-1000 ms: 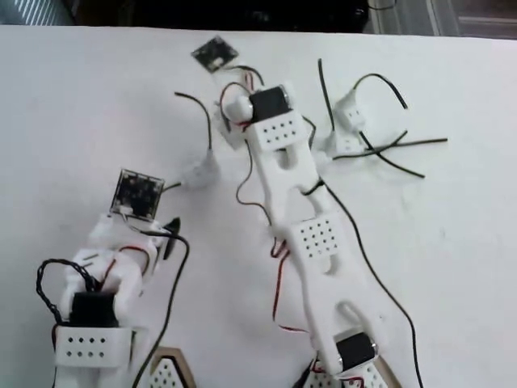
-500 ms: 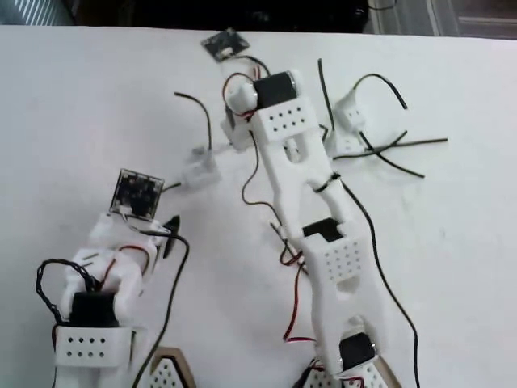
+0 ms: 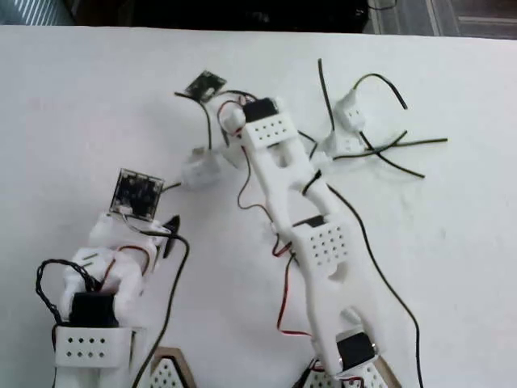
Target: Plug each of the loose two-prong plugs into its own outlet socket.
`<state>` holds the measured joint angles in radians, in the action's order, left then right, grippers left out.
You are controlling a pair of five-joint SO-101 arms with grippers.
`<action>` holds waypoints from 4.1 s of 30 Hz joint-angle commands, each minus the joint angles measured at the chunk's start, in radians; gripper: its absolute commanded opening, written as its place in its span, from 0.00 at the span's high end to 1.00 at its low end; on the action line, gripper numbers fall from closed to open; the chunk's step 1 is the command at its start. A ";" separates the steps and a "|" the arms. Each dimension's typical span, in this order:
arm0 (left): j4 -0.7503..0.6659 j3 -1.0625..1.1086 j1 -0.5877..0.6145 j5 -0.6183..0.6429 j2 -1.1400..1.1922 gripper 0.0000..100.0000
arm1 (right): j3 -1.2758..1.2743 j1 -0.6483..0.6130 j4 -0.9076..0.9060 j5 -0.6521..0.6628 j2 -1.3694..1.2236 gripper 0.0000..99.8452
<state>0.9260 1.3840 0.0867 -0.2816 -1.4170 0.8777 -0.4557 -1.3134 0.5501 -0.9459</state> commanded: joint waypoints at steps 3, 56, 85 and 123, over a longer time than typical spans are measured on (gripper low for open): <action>-0.020 -0.003 0.008 0.002 -0.013 0.76 | 0.006 -0.004 0.111 0.035 -0.030 0.71; -0.020 -0.003 0.005 0.002 -0.013 0.76 | -0.061 0.030 -0.407 -0.605 0.538 0.98; -0.021 -0.002 0.005 0.002 -0.013 0.76 | -1.082 -0.173 0.074 -0.465 0.917 0.79; -0.020 -0.002 0.008 0.002 -0.013 0.76 | -1.094 0.010 0.166 -0.715 0.972 0.98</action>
<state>0.9260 1.3840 0.0867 -0.2816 -1.4170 -0.1979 -0.5063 -1.1416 -0.1557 -0.0974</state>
